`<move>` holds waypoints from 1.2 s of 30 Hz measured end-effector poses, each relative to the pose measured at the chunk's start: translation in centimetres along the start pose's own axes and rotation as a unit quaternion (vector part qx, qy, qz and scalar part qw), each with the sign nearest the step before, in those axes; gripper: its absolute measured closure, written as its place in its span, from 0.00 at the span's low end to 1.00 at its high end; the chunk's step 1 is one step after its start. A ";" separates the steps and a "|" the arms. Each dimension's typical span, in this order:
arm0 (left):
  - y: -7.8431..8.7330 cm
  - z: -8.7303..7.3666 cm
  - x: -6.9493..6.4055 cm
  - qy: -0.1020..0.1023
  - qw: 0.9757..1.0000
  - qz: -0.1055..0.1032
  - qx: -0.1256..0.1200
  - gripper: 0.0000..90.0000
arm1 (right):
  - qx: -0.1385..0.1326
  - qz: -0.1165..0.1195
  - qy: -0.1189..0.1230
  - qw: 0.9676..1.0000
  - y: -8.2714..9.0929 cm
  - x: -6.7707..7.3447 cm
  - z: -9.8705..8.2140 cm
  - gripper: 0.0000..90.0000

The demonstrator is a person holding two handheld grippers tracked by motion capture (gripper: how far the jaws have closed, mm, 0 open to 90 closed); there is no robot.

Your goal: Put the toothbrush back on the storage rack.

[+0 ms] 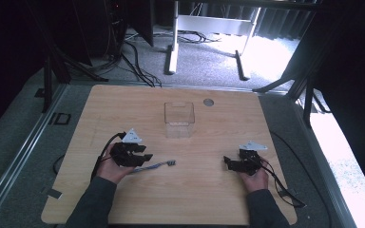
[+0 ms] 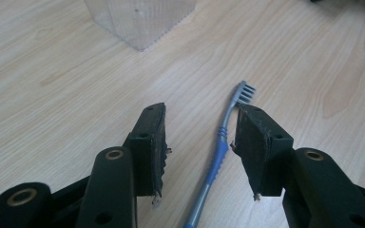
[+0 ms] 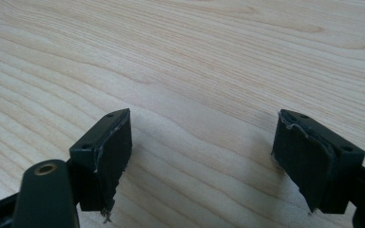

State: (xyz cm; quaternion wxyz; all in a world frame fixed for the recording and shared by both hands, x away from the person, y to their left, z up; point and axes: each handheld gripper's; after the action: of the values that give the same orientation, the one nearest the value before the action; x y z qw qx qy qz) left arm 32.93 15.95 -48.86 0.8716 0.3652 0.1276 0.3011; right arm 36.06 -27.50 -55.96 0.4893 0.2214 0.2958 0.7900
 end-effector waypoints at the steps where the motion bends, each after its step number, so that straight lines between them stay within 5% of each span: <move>1: 0.0 0.0 0.0 -0.004 1.000 -0.005 0.002 0.60 | 0.000 0.000 0.000 1.000 0.0 0.0 0.0 0.23; 36: -0.8 0.3 0.0 -0.047 0.997 -0.028 0.060 0.58 | 0.000 0.001 0.002 1.000 0.0 0.0 0.0 0.23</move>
State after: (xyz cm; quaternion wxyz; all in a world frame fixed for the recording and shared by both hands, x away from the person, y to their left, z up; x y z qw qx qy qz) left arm 33.44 15.34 -49.26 0.8613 0.4265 0.1147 0.2512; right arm 36.07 -27.48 -55.95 0.4877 0.2208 0.2967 0.7908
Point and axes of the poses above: each handheld gripper's, and its own axes: y roughly backward along the jaws, z roughly out of its top, x roughly to its left, and after that the axes turned 5 degrees about -y, right-handed
